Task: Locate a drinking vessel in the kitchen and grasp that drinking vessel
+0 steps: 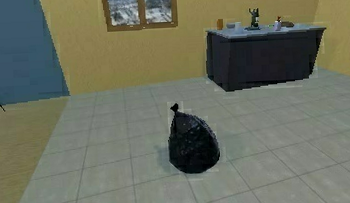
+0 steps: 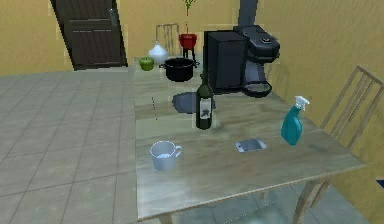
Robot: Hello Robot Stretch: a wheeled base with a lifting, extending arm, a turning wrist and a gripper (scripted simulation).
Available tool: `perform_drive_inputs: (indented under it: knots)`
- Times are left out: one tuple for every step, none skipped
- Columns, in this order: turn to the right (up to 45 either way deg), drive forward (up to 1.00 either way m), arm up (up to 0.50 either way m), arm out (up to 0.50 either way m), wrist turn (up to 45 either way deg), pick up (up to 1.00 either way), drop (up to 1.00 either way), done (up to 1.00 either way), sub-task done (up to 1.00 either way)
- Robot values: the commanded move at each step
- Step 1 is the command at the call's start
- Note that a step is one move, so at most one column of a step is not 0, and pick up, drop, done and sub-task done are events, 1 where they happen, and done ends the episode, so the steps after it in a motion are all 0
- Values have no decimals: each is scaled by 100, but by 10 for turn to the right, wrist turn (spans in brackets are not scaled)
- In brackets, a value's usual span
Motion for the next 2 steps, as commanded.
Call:
perform_drive_inputs:
  knots:
    - [0,0,50,0,0,0,0,0,0]
    - [0,0,36,0,0,0,0,0,0]
